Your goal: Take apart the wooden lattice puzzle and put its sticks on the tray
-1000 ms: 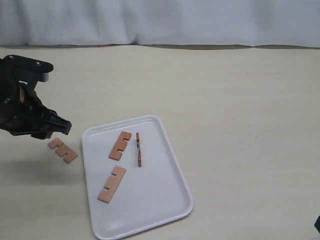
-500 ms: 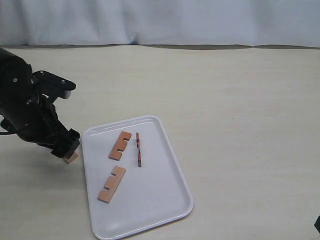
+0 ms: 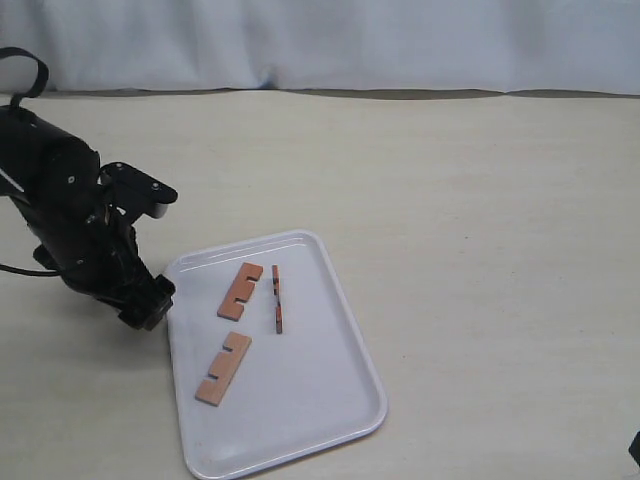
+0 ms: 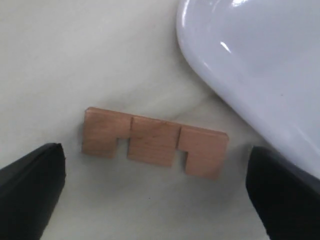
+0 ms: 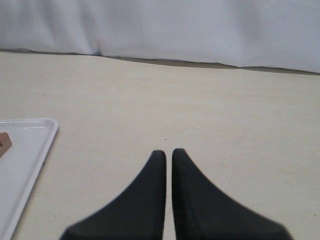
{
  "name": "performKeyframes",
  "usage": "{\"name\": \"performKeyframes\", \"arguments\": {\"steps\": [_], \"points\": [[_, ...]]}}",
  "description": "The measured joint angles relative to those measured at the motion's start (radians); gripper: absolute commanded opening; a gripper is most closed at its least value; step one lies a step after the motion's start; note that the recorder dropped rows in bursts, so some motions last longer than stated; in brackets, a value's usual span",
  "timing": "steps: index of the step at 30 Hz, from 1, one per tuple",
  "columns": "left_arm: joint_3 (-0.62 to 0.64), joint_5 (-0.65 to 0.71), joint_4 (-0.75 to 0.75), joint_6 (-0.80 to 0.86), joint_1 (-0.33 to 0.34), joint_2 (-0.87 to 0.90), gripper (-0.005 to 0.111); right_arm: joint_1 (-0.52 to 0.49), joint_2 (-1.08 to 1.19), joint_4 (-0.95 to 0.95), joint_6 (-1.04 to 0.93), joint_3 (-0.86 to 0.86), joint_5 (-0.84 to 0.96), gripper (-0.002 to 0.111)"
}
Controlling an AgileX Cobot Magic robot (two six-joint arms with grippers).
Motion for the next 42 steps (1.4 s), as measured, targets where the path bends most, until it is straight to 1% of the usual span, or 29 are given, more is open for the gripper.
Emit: {"name": "performKeyframes", "arguments": {"steps": [7,23,28,32,36,39,42], "points": [[0.0,-0.057,-0.004,0.0,0.0,0.009,0.091,0.0,0.0,0.0,0.0,0.0,0.0,0.004],[0.0,-0.056,-0.02,0.0,0.0,0.009,0.09,0.0,0.0,0.0,0.0,0.0,0.0,0.004],[0.0,-0.024,-0.026,0.017,0.0,0.009,0.09,0.0,0.0,0.0,0.0,0.0,0.0,0.004],[0.0,-0.01,-0.033,0.035,0.013,0.009,0.09,0.0,0.0,0.0,0.0,0.0,0.0,0.004],[0.0,-0.009,-0.05,0.059,0.042,0.009,0.09,0.0,0.0,0.0,0.0,0.0,0.0,0.004],[0.0,-0.009,-0.058,0.087,0.047,0.009,0.09,0.0,0.0,0.0,0.0,0.0,0.0,0.004],[0.0,-0.01,-0.098,0.131,0.047,0.009,0.09,0.0,0.0,0.0,0.0,0.0,0.0,0.004]]}}
